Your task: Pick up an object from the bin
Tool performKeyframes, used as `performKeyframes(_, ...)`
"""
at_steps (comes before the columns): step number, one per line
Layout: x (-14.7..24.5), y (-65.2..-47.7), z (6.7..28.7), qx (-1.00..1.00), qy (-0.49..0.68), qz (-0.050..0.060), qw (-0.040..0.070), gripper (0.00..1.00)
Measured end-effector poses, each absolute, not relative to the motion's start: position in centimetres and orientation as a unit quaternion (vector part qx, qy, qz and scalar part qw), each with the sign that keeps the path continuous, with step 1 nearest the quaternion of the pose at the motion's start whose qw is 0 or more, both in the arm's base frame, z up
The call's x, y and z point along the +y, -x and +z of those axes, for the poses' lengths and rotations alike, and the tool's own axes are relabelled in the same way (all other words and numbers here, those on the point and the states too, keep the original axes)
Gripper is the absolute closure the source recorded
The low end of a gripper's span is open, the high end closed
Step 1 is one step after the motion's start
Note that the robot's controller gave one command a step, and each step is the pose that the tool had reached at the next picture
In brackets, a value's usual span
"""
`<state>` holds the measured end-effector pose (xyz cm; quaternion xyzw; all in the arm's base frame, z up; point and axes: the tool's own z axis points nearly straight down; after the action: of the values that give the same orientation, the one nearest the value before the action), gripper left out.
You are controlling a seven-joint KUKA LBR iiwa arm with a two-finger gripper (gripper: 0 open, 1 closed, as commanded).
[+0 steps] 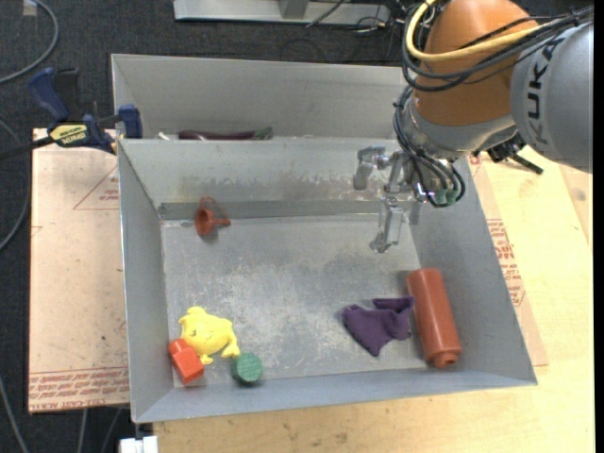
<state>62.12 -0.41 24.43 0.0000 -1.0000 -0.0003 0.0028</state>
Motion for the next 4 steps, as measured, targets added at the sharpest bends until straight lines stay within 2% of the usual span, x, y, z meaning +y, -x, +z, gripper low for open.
performKeyframes(1,-0.4,-62.2,24.9,-1.0,0.0,0.0,-0.001,0.0)
performKeyframes(2,-1.8,-59.7,18.9,-0.999,-0.05,0.0,-0.001,0.0)
performKeyframes(3,-3.8,-53.4,16.3,-1.0,-0.024,-0.001,-0.002,0.0)
performKeyframes(4,-4.6,-51.3,15.9,-0.998,-0.063,-0.001,-0.001,0.0)
